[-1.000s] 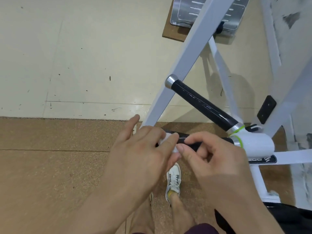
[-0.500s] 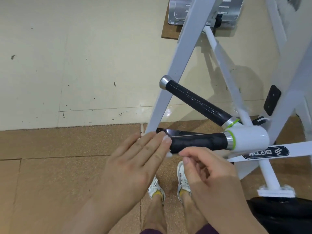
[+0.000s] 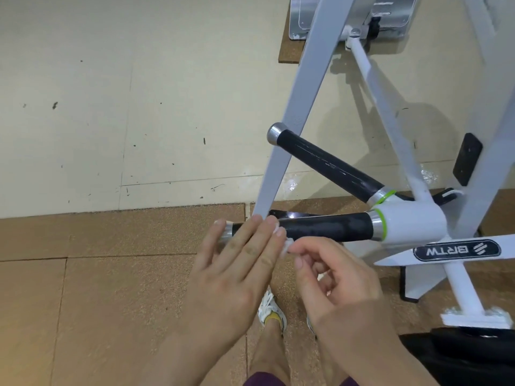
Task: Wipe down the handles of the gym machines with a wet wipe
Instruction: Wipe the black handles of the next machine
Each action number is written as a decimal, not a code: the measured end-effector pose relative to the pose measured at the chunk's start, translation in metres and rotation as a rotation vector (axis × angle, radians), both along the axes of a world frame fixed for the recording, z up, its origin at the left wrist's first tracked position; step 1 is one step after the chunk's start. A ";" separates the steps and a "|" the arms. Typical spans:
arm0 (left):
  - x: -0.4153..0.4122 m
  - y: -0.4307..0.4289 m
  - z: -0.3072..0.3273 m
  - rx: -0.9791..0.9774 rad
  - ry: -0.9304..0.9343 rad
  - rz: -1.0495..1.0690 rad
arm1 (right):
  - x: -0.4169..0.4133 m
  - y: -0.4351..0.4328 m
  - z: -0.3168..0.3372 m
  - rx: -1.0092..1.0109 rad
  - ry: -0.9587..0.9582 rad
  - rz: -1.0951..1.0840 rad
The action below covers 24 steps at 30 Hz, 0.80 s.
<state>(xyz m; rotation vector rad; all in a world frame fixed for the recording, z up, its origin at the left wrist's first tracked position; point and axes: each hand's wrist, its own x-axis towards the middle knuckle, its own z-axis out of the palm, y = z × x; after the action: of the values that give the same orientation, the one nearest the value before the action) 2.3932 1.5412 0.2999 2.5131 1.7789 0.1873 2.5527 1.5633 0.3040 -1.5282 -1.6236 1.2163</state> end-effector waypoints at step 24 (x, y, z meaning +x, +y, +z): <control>-0.016 0.015 0.011 -0.187 -0.305 0.163 | -0.033 0.020 0.019 0.352 -0.723 0.152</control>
<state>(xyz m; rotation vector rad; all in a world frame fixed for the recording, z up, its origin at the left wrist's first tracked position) 2.3771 1.5565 0.3106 2.0848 1.7820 0.3710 2.5193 1.5838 0.3235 -1.7282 -2.2916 0.3942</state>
